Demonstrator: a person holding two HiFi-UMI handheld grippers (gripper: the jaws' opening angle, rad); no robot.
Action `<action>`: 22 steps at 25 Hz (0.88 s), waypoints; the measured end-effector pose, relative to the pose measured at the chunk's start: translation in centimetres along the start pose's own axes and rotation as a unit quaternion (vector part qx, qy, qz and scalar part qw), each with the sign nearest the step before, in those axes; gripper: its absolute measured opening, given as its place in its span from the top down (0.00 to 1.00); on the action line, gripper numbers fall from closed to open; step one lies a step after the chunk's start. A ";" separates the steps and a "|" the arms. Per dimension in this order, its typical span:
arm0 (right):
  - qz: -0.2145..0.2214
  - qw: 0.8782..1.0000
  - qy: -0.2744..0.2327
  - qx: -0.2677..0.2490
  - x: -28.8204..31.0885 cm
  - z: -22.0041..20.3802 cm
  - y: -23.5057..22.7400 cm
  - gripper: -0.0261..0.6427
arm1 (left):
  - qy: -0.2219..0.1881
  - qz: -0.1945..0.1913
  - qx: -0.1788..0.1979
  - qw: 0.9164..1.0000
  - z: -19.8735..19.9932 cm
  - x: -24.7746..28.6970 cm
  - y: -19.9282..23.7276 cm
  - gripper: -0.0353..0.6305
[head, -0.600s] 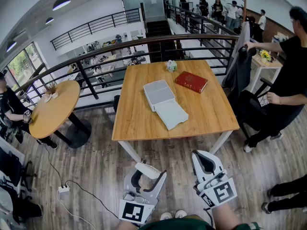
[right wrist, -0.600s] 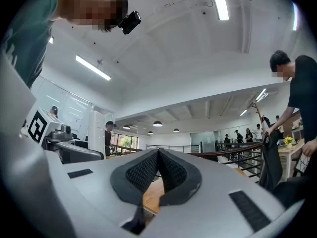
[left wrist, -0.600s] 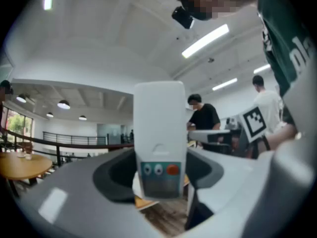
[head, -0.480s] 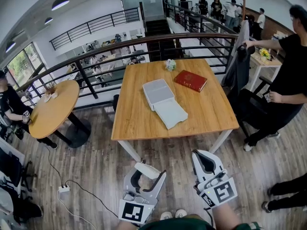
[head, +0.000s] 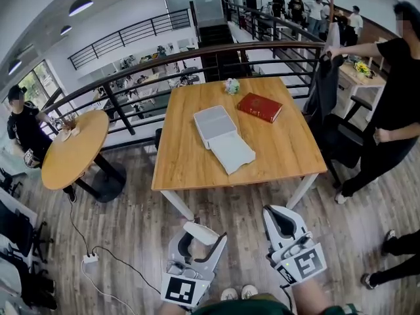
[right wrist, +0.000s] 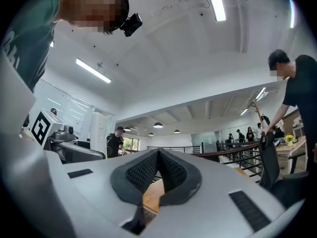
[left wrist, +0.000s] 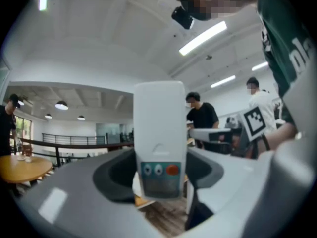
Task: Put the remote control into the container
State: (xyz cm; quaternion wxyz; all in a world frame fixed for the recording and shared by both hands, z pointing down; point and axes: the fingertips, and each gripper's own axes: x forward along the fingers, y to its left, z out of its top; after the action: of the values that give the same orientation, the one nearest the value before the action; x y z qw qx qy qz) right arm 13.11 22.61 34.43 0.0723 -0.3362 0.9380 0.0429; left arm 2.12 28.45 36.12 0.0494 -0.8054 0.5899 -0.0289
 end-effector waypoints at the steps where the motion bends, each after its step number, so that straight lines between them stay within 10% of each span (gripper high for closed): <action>1: 0.000 1.000 0.001 0.003 -0.2 -0.1 -0.2 0.93 | 0.000 0.001 0.001 1.000 0.1 0.0 -0.2 0.52; 22: -0.008 0.999 -0.044 0.021 -5.4 -0.8 -4.9 0.93 | -0.015 0.009 0.042 0.999 0.2 3.1 -3.3 0.52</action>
State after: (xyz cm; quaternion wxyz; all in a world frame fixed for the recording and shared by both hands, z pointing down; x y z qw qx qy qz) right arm 20.27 22.08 35.93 0.1213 -0.3400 0.9318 0.0377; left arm 6.22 26.48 36.22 0.0925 -0.7975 0.5948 -0.0410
